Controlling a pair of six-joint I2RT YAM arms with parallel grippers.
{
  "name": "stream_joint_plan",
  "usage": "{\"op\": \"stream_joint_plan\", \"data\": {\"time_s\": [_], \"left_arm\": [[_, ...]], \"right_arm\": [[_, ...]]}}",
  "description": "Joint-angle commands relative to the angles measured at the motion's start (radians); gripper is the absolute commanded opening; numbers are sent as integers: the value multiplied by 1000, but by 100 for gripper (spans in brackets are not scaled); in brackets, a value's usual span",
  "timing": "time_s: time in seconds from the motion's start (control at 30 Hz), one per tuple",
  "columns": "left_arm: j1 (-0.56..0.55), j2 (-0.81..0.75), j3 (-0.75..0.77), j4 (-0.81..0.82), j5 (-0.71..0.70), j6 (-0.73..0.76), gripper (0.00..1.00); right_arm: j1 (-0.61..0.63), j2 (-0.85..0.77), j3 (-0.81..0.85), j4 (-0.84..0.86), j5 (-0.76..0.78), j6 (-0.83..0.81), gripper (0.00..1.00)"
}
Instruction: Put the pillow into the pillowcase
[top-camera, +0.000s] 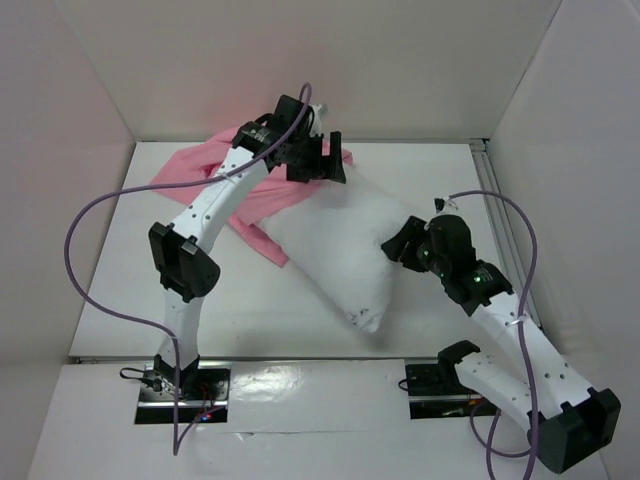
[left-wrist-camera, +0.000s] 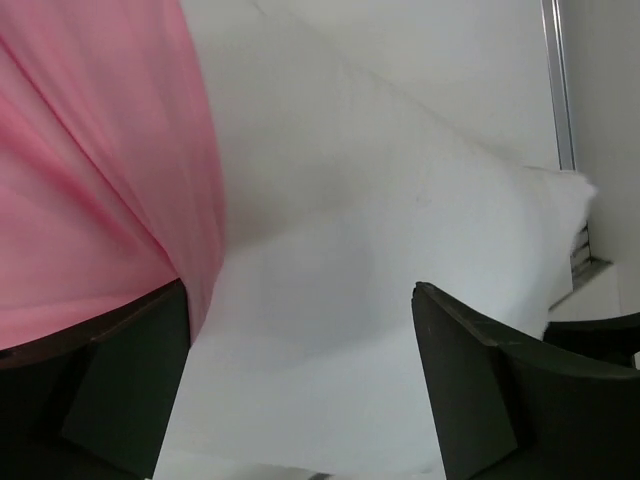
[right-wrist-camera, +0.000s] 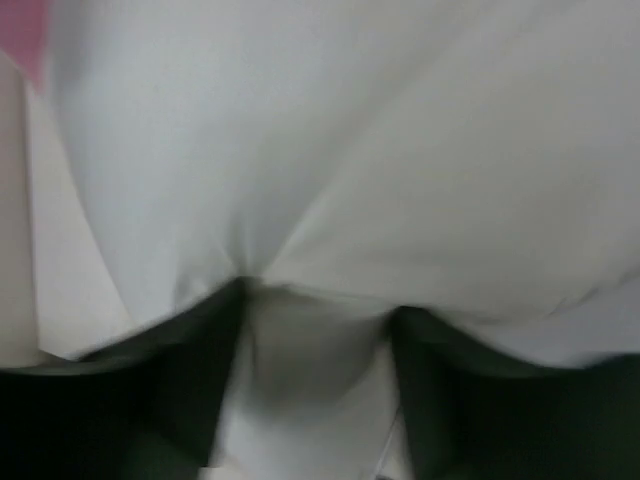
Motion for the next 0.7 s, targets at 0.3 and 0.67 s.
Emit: {"op": "stream_joint_plan", "data": {"time_s": [0.3, 0.67], "left_arm": [[177, -537, -490, 66, -370, -67, 84], [318, -686, -1257, 469, -144, -289, 93]], "right_arm": [[31, 161, 507, -301, 176, -253, 100], [548, 624, 716, -353, 574, -456, 100]]}}
